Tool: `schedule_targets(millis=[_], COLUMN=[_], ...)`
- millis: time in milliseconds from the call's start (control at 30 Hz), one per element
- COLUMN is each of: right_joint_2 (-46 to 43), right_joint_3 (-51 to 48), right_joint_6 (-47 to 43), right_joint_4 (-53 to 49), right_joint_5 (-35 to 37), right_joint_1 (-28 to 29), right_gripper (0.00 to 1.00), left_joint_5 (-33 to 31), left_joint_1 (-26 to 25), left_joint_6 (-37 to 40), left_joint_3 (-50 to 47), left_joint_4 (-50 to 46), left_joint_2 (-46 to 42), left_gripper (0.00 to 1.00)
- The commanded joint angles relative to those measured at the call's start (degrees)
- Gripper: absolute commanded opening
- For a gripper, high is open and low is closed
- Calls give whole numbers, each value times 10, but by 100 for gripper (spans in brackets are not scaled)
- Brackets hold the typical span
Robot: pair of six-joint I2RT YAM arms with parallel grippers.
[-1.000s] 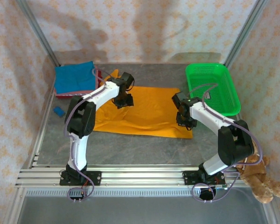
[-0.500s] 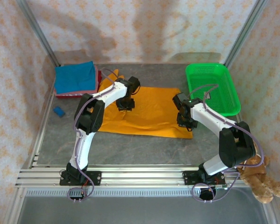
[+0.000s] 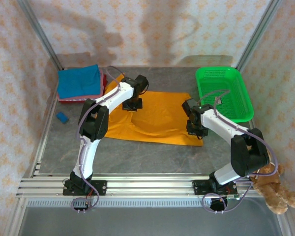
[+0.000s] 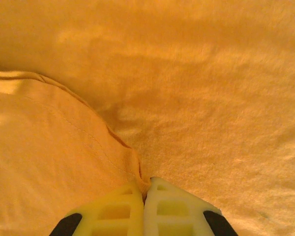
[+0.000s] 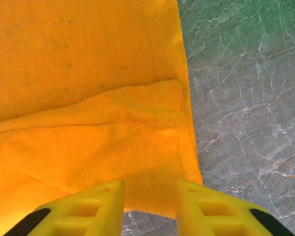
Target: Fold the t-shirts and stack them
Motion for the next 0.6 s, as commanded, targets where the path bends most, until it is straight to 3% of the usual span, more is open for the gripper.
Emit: schedule_targets(millis=[0, 433, 500, 567], right_joint_2=[-14, 6, -5, -19], right_joint_3=[-7, 3, 7, 9], right_joint_6=[6, 8, 8, 9], right_joint_4=[-12, -2, -5, -7], right_joint_5=[5, 1, 1, -5], right_joint_1=[3, 3, 4, 4], right_gripper=[34, 37, 37, 37], left_joint_5=[-33, 9, 18, 23], left_joint_1=[20, 54, 54, 54], left_joint_6=[-4, 2, 6, 11], left_joint_3=[21, 65, 66, 69], left_joint_4=[-33, -49, -44, -48], left_joint_2=[1, 54, 49, 42], left_gripper=[0, 0, 7, 25])
